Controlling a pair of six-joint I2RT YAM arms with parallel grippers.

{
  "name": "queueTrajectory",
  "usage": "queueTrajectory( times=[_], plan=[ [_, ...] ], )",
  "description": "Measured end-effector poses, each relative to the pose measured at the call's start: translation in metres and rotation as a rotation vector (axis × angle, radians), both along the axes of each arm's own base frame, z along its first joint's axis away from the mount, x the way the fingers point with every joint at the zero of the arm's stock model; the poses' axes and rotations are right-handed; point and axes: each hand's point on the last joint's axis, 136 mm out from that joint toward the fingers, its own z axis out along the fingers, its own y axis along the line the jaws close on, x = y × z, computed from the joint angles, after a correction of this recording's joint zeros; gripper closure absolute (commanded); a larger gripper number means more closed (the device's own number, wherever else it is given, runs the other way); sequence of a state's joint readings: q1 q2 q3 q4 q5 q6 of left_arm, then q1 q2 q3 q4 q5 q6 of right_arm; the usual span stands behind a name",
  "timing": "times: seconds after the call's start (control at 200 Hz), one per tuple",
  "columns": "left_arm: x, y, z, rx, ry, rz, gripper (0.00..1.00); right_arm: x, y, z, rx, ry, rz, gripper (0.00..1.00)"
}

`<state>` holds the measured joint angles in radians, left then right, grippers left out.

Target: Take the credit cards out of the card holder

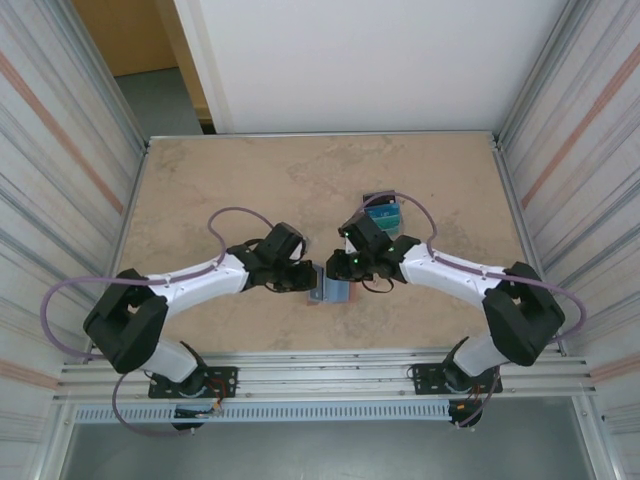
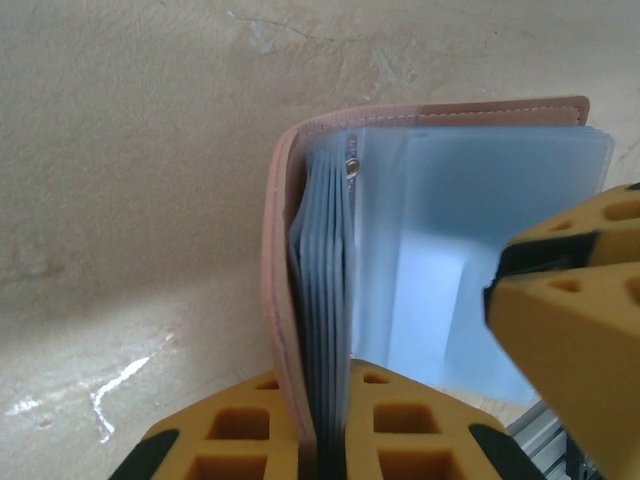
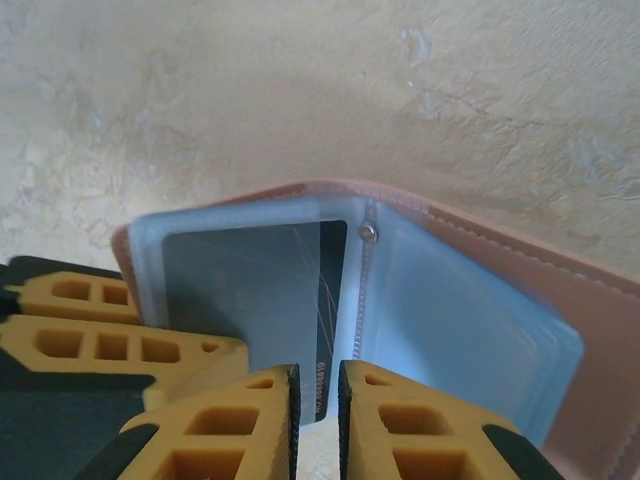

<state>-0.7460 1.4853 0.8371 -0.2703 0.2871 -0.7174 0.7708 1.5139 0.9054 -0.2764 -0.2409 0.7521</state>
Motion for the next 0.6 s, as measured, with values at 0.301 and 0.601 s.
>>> queueTrajectory(
  times=[0.301,0.601],
  plan=[
    [0.005,0.002,-0.006,0.011,-0.019,-0.035,0.64,-0.002,-0.003,-0.040,-0.068,0.084,-0.002,0.82],
    [0.007,0.021,-0.022,0.133,-0.042,-0.037,0.47,-0.002,-0.003,-0.054,-0.078,0.122,-0.017,0.82]
  ],
)
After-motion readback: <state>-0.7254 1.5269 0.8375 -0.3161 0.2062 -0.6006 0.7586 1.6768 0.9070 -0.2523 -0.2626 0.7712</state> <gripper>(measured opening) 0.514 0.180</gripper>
